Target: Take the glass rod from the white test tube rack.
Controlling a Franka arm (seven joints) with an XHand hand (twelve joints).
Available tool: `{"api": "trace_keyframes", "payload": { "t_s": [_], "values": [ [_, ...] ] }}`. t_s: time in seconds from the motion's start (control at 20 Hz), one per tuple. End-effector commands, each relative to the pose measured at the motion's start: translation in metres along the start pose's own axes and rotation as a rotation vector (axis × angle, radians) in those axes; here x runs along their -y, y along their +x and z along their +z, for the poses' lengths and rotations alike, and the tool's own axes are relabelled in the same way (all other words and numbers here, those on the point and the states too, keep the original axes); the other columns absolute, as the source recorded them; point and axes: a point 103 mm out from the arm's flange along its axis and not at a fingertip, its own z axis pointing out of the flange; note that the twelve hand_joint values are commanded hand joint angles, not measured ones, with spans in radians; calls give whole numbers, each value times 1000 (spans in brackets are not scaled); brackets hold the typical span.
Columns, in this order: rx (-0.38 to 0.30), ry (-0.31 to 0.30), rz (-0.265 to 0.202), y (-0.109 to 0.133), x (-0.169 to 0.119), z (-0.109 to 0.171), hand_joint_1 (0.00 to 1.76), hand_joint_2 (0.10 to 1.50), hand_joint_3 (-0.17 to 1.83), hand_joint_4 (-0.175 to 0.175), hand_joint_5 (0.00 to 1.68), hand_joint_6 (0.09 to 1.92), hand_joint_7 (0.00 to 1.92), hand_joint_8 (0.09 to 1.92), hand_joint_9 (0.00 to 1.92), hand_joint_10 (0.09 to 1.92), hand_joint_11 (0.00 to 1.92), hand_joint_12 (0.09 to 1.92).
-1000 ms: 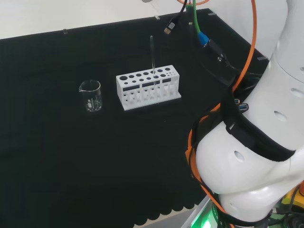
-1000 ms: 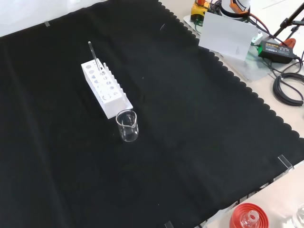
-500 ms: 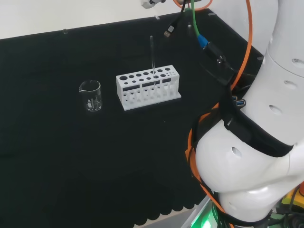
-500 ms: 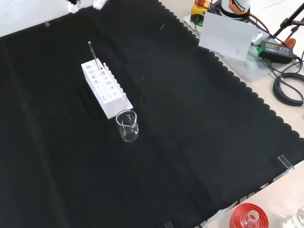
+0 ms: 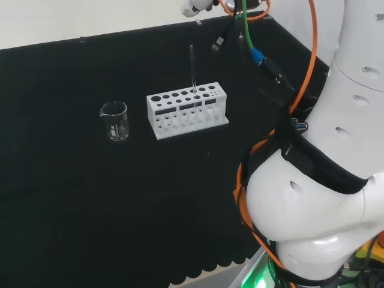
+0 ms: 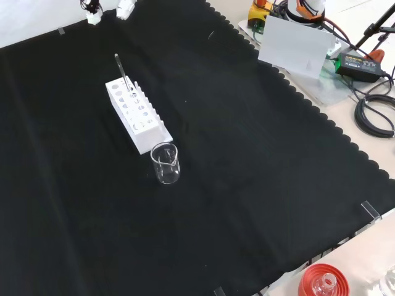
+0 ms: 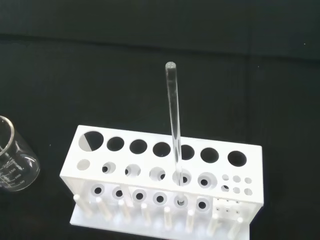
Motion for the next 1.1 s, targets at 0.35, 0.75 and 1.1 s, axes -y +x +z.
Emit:
{"api": "trace_keyframes", "payload": {
  "t_s": [0.35, 0.75, 1.1],
  "values": [
    [-24, 45, -5, -15, -34, 55, 579, 1179, -175, -107, 492, 717, 673, 824, 808, 765, 634, 1299],
    [-22, 62, -13, -12, -40, 71, 579, 1179, -175, -107, 489, 726, 674, 821, 809, 763, 635, 1298],
    [1, 84, -20, -7, -35, 83, 574, 1186, -175, -106, 495, 750, 686, 822, 828, 768, 653, 1300]
  ]
}}
